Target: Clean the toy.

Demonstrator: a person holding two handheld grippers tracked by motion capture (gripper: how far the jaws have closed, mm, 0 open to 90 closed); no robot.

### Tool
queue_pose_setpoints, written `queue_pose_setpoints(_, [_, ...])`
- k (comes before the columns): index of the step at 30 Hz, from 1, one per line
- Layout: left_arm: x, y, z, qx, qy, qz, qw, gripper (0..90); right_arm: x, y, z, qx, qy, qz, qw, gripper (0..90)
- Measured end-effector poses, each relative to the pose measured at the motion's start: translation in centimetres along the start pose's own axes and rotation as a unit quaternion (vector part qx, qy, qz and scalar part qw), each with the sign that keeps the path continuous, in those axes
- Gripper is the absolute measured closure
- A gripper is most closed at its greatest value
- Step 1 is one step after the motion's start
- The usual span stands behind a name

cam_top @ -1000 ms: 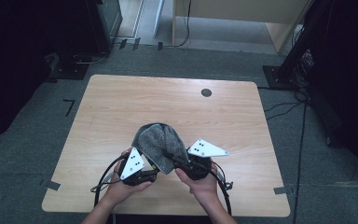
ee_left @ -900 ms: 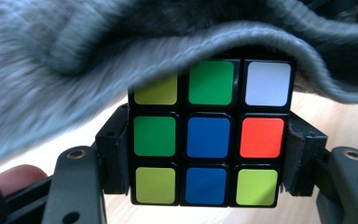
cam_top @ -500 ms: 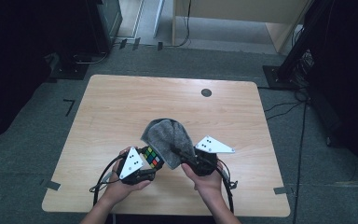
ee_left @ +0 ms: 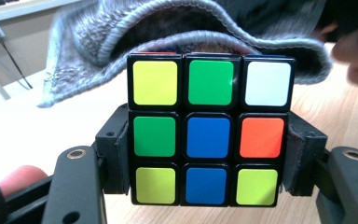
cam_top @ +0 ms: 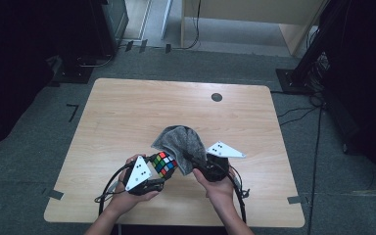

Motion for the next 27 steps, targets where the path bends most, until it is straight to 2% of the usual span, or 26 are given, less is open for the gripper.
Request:
queue_pose_setpoints(3, [0.1,0.1,0.0,-0.002,0.000,0.003,1.0000,33.9,-0.2,-0.5,1.4,-0.014,-0.026,-0.018,0.9994,75.3])
queue_pose_setpoints(6, [0.1,-0.1,-0.2,-0.003,0.004,-0.002,1.0000,33.9,0.3,-0.4,3.5,-0.035,-0.064,-0.012,0.9973,75.2])
queue_pose_setpoints(8, [-0.1,-0.2,-0.3,0.000,0.003,-0.006,1.0000,33.9,0.7,-0.2,3.7,-0.049,-0.059,-0.001,0.9971,75.0])
queue_pose_setpoints(10, [-0.4,-0.3,-0.2,0.001,0.004,-0.012,0.9999,33.9,0.7,0.0,3.1,-0.041,-0.055,-0.006,0.9976,75.0])
queue_pose_setpoints(13, [-0.7,-0.6,0.1,-0.014,0.013,-0.028,0.9994,33.9,0.4,0.1,1.2,-0.036,-0.004,0.001,0.9993,75.1])
queue_pose_setpoints(15, [-0.8,-0.8,0.4,-0.023,0.016,-0.035,0.9990,34.0,0.1,0.2,0.0,-0.019,0.018,0.009,0.9996,75.2])
queue_pose_setpoints(16, [-0.8,-0.7,0.5,-0.021,0.012,-0.030,0.9992,33.9,-0.1,0.1,-0.2,-0.014,0.020,0.005,0.9997,75.1])
queue_pose_setpoints(18, [-0.5,-0.3,0.6,-0.014,0.003,-0.017,0.9998,33.9,-0.5,-0.2,-0.2,-0.009,0.013,-0.008,0.9998,75.1])
queue_pose_setpoints(21, [-0.1,0.1,0.5,-0.014,0.000,-0.003,0.9999,33.9,-0.7,-0.8,1.4,-0.027,-0.015,-0.028,0.9991,74.9])
queue_pose_setpoints(25, [-0.1,-0.1,-0.1,-0.007,0.007,-0.007,0.9999,33.9,0.0,-0.6,3.7,-0.055,-0.057,-0.019,0.9967,74.7])
queue_pose_setpoints(27, [-0.4,-0.3,-0.1,-0.005,0.006,-0.013,0.9999,33.9,0.6,-0.1,3.7,-0.066,-0.049,-0.007,0.9966,74.4])
Point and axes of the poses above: each handheld gripper's, and its own axes: x roughly forward along the jaws, y roughly out of its underside, z roughly to its left, the point moved 5 cm from there along x, roughly forward along the jaws, and after that the axes turned 7 degrees about -y, right-handed, at the moved point
